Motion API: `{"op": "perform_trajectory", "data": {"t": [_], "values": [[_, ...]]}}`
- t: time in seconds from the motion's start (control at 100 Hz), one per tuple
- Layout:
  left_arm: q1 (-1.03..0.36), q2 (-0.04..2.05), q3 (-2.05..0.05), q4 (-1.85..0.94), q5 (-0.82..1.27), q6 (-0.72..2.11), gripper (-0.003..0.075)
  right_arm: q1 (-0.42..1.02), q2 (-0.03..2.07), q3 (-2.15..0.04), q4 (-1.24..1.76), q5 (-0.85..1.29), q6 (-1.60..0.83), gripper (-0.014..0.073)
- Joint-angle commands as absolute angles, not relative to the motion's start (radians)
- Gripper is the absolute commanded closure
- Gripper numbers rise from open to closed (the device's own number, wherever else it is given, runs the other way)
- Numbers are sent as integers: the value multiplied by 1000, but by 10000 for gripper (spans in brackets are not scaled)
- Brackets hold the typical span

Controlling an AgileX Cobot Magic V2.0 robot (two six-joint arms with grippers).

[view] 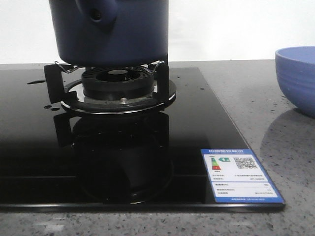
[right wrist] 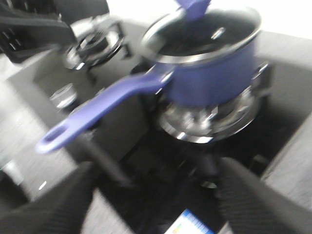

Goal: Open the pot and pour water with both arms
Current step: 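Move the left gripper over the blue knob of the pot lid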

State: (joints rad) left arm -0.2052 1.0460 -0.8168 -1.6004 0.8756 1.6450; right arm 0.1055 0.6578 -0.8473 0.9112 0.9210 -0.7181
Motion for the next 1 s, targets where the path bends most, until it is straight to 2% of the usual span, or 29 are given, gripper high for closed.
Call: {"op": "perform_trajectory", "data": {"t": [0.0, 0.51, 0.74, 0.99], "values": [[-201, 1061, -857, -1683, 856, 1708, 243, 106, 657, -878, 942, 828, -733, 50], [-200, 1306, -1052, -1714, 843, 1910, 242, 106, 657, -878, 891, 821, -733, 50], [-200, 1350, -1059, -1772, 805, 1910, 145, 106, 657, -878, 891, 823, -733, 50], [-200, 1400, -1077, -1788, 761, 1910, 141, 106, 657, -878, 891, 820, -733, 50]]}}
